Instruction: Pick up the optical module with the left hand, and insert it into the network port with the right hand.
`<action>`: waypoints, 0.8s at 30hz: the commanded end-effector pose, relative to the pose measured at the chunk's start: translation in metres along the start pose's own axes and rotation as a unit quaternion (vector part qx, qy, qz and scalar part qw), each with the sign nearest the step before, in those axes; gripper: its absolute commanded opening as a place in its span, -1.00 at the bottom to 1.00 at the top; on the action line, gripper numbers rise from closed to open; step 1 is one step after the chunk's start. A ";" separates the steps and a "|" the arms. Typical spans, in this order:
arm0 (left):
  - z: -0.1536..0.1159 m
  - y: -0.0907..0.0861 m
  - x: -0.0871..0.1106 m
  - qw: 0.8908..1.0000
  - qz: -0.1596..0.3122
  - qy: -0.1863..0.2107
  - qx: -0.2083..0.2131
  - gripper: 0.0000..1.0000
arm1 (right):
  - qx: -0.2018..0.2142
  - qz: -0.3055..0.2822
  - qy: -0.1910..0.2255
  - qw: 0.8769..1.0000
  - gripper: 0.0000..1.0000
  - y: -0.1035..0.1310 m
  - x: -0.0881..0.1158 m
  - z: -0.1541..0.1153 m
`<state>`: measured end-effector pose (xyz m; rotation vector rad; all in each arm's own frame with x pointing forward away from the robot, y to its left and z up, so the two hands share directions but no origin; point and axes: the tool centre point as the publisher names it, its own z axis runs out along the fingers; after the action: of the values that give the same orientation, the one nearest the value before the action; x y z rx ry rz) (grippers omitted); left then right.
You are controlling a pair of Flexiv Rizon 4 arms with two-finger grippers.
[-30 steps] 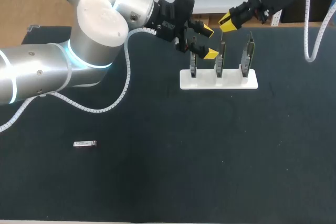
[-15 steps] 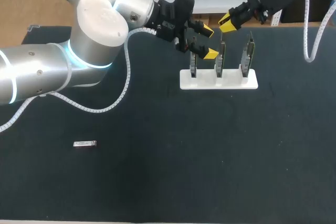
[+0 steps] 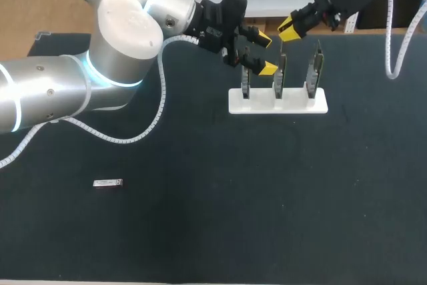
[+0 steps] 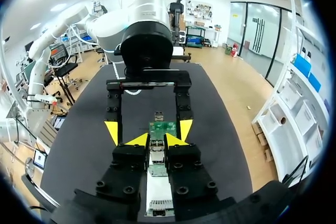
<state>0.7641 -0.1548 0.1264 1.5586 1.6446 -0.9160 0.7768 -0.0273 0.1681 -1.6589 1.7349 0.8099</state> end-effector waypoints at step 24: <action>0.001 0.001 -0.001 1.000 -0.001 0.002 0.001 1.00 | 0.010 -0.008 0.000 1.000 -1.00 -0.001 0.001 0.001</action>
<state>0.7641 -0.1548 0.1264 1.5586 1.6446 -0.9160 0.7794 -0.0281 0.1679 -1.6604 1.7205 0.7864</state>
